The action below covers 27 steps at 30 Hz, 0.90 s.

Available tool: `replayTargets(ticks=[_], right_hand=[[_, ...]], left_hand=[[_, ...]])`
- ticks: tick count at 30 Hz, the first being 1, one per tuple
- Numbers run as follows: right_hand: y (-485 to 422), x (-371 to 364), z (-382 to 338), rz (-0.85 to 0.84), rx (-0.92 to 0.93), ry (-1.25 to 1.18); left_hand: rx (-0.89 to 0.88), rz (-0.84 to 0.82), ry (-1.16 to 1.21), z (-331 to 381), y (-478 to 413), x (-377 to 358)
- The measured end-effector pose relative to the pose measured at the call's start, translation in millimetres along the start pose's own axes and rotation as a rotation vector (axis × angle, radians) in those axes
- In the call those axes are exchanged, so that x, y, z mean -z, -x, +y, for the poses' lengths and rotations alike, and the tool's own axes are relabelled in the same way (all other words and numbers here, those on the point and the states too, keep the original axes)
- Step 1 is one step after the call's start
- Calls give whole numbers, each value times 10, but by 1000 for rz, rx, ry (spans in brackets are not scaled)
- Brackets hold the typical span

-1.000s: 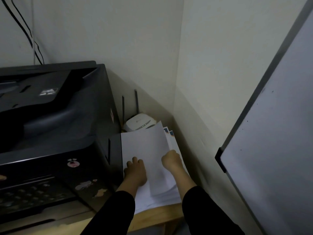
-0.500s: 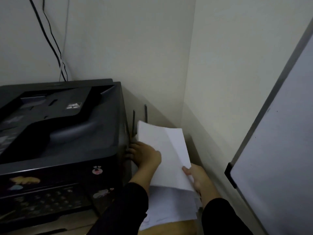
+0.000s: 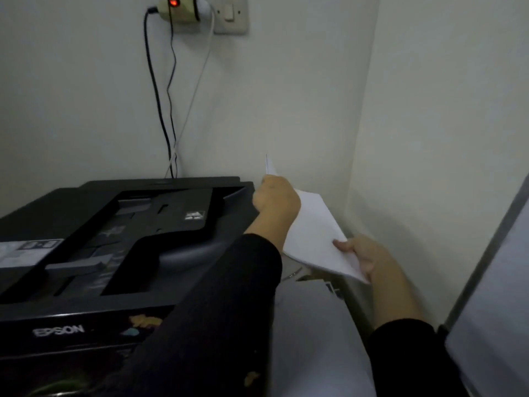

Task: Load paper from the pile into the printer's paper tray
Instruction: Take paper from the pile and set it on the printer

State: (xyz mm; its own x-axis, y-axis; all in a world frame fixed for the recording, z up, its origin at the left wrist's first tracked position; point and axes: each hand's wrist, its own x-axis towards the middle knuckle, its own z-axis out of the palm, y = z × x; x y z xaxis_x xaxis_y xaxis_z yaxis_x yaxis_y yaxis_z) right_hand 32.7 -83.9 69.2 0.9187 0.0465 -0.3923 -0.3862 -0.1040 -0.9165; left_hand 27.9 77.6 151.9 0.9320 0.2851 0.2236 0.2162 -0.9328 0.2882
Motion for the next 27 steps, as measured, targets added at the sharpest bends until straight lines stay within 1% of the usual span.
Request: replayTargets(ticks=[2,5,7,9,12,15,20,23,25,27], right_hand=[[98,-160,-350,44,59,104],[164,-538,-827,57,163,217],[158,-845,-1048,69,168,323],[165,-1179,-1196,64,174,365],[174,-1694,-1311,66,215,304],[292,-2237,-1347,50,297,267],[417,-3071,-1368,83,444,196],[455,-3515,-1385,112,501,120],[446,-3785,-1427,110,527,66],[428,-4022,-1470,111,557,34]], left_hand=[[12,-19,31,-243,-105,217],[38,-18,57,-699,-259,462],[54,-31,57,-1027,-342,589],[54,-44,59,-1359,-420,693],[92,-11,83,-1860,-499,829],[154,46,135,-2315,-514,937],[139,242,214,-3007,-477,1215],[134,350,385,-3367,-509,1458],[104,432,527,-3568,-527,1594],[60,504,618,-3744,-542,1700]])
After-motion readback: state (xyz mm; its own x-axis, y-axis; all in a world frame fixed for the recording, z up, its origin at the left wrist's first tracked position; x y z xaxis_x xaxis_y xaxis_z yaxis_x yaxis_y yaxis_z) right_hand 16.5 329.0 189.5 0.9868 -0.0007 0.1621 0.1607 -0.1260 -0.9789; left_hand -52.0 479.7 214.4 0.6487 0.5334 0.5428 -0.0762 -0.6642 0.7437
